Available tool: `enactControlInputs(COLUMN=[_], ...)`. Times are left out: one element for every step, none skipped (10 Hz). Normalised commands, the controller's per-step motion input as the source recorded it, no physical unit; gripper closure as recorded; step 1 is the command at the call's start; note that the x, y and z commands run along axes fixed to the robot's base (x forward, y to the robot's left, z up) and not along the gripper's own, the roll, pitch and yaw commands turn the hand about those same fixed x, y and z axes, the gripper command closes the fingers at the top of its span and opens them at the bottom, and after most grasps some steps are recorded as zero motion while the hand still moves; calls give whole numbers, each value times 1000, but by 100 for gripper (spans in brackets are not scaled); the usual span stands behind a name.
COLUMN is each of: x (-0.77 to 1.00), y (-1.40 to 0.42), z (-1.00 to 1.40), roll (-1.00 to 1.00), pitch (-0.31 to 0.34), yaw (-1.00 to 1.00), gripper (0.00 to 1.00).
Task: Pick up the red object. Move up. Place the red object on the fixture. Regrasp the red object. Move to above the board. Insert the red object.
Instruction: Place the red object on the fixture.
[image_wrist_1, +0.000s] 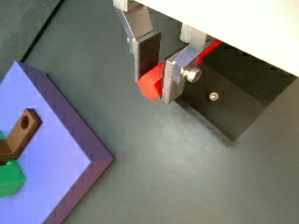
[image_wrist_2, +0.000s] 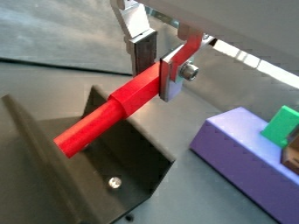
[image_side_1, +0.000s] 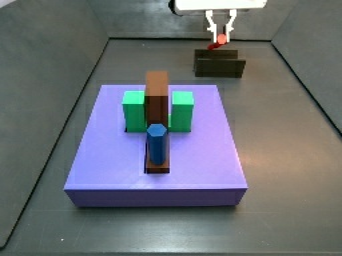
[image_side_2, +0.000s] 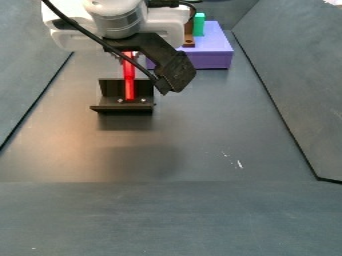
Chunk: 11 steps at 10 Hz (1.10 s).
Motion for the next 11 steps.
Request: enactControlInputs(x=[0, 63, 146, 263, 443, 460, 429, 286, 149, 83, 49], y=[0, 0, 0, 0, 0, 0, 0, 0, 0, 0, 0], z=[-89, -209, -254, -137, -54, -43, -77, -49, -66, -46, -29], roll=[-494, -343, -57, 183, 363, 371, 246, 140, 49, 9, 0], pitch=[-369, -380, -277, 0, 77, 134, 106, 100, 114, 131, 137], yaw=[-386, -363, -314, -306, -263, -266, -257, -234, -171, -89, -37], gripper=[100, 100, 100, 100, 100, 100, 100, 100, 100, 100, 100])
